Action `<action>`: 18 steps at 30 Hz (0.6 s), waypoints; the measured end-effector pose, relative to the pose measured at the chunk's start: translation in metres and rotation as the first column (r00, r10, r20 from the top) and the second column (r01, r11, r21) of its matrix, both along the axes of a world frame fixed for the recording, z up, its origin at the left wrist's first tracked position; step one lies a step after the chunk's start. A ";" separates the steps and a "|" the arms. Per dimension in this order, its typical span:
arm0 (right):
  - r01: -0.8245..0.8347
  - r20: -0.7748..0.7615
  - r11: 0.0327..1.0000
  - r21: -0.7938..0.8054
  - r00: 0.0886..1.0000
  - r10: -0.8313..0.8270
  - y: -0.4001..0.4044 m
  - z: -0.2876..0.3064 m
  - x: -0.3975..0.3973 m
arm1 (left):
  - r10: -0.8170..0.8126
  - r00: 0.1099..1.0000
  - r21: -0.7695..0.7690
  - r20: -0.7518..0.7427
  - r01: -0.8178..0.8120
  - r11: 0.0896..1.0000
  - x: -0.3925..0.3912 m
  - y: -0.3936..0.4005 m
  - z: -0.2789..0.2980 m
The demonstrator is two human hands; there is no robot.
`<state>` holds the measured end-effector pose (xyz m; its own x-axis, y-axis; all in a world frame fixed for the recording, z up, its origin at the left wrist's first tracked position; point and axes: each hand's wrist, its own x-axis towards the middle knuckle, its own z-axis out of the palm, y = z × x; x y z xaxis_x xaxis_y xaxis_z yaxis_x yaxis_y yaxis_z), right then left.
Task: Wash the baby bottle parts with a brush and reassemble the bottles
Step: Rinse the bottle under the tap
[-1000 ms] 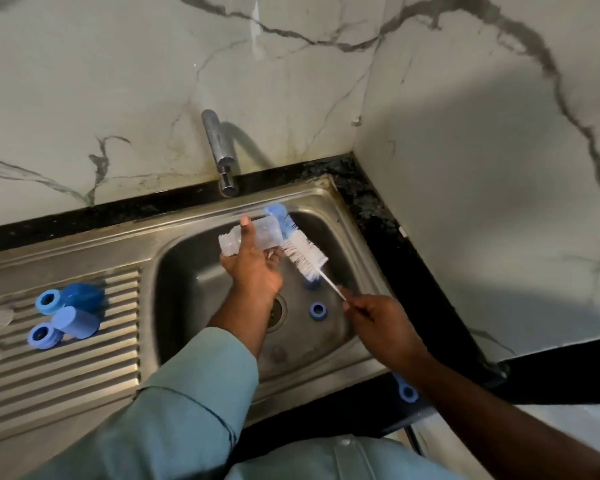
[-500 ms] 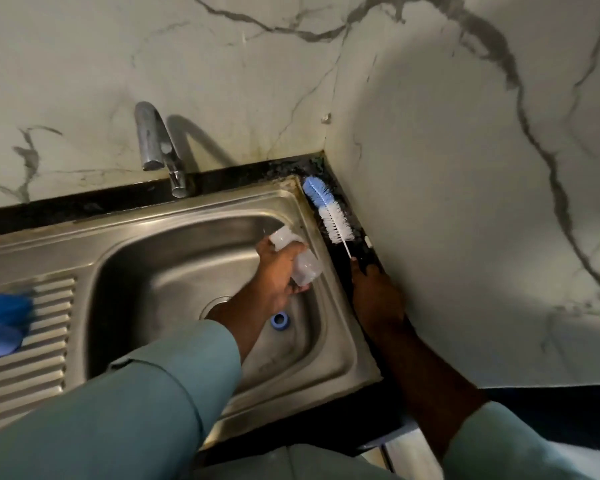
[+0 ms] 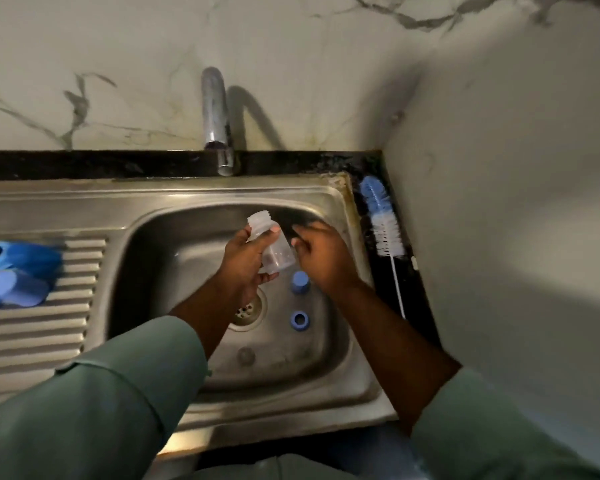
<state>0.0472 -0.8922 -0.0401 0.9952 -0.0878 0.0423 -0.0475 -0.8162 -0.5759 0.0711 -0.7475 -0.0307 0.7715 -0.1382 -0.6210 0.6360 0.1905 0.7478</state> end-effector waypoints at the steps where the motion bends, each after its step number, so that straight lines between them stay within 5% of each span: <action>1: -0.027 -0.008 0.998 0.057 1.000 0.027 0.013 0.006 0.017 | 0.016 1.000 -0.005 0.009 -0.016 1.000 0.005 0.006 0.000; 6: -0.059 0.025 0.965 0.256 0.998 0.055 0.066 0.026 0.114 | 0.077 0.997 -0.007 -0.006 -0.077 0.997 0.035 0.037 -0.012; 10: -0.273 0.032 0.962 -0.006 0.962 0.273 0.085 0.004 0.165 | 0.111 0.992 -0.030 -0.055 -0.113 0.993 0.053 0.046 -0.031; 13: -0.499 -0.021 0.826 -0.262 0.859 0.512 0.083 -0.016 0.184 | 0.163 0.979 -0.043 -0.120 -0.169 0.985 0.061 0.046 -0.045; 18: -0.588 -0.162 0.759 -0.280 0.808 0.566 0.077 -0.025 0.205 | 0.225 0.951 -0.140 -0.214 -0.258 0.956 0.065 0.043 -0.056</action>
